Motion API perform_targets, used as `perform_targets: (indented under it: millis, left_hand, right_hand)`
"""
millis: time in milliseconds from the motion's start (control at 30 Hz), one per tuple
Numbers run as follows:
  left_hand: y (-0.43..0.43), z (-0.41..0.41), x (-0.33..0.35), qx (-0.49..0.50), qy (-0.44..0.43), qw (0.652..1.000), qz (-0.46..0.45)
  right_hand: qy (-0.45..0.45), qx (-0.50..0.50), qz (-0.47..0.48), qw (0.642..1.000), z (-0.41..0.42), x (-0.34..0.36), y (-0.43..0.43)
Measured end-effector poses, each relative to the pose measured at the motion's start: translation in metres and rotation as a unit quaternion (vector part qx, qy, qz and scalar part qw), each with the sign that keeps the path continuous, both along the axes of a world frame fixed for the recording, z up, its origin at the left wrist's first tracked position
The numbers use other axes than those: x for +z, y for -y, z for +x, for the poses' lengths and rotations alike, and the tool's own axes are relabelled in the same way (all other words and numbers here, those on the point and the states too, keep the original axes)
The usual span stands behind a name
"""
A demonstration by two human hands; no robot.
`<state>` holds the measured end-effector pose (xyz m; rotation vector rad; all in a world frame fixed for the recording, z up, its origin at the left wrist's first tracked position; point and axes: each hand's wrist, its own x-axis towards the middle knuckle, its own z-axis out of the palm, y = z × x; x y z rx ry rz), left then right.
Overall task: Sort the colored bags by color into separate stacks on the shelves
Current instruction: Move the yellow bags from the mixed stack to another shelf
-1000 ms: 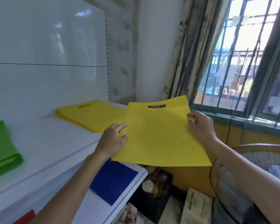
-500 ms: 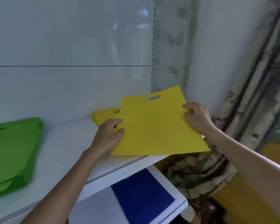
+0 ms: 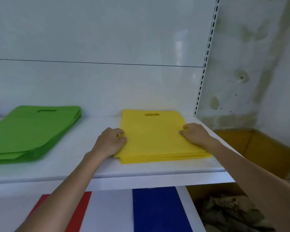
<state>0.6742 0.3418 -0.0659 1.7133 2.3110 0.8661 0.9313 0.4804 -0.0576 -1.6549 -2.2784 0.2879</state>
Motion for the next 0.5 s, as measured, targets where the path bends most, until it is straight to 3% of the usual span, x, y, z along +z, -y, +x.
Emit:
perform_targets:
  millis: [200,333,400,500]
  left_hand:
    - [-0.008,0.023,0.002,0.022,-0.036,0.999,0.004]
    - [-0.01,0.026,0.003,0.048,-0.072,0.996,-0.013]
    - [-0.004,0.02,0.007,0.073,-0.071,0.995,0.004]
    - [0.016,0.001,0.019,0.105,-0.07,0.989,0.071]
  right_hand:
    - [-0.045,0.038,-0.025,0.998,0.015,0.007,-0.004]
    - [0.035,0.061,-0.054,0.996,0.014,0.011,-0.003]
    - [0.043,0.055,-0.019,0.997,0.007,0.02,-0.001]
    - [-0.077,0.088,0.091,0.989,-0.02,0.034,0.01]
